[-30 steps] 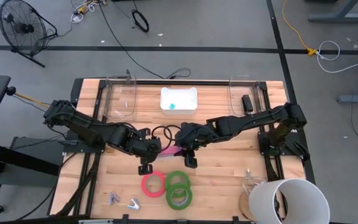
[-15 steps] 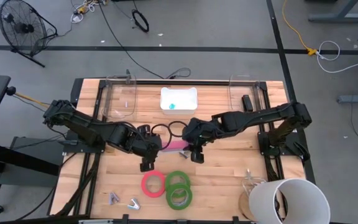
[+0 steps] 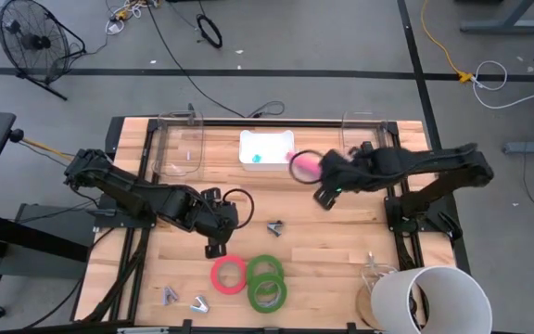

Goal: Pick and place Stapler, Stapler remover, tape
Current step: Put the pink stapler into the right transparent bin

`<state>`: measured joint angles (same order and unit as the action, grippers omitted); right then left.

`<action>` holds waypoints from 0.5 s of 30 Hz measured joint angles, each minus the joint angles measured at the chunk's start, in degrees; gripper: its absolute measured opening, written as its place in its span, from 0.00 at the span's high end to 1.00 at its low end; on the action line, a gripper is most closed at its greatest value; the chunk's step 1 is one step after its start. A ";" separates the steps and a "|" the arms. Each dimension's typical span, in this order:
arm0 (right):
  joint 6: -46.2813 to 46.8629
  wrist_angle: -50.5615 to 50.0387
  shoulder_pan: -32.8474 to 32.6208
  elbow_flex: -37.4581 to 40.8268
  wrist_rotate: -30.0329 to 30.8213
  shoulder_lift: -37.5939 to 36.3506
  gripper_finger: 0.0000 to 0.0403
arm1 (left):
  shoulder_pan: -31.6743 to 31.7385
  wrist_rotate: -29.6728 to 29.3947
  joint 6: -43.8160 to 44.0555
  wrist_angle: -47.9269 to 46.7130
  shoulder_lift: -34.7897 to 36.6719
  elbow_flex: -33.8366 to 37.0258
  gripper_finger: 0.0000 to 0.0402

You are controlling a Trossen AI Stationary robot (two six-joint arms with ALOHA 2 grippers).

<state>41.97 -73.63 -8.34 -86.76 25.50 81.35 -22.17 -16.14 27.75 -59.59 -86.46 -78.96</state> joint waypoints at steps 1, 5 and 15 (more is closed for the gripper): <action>2.86 -1.96 0.00 -0.05 1.62 -1.06 0.67 | 0.00 0.00 0.09 0.00 0.00 0.00 0.46; 14.58 -10.68 -0.73 -0.05 7.48 -4.52 0.67 | 0.00 -0.15 0.10 -0.04 0.00 0.00 0.48; 32.25 -16.22 -1.46 6.05 15.80 -9.57 0.67 | -0.17 -0.59 0.36 -0.07 0.00 0.02 0.52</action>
<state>74.22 -89.84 -9.80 -80.71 41.31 71.78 -22.35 -16.73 28.12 -59.66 -86.46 -78.94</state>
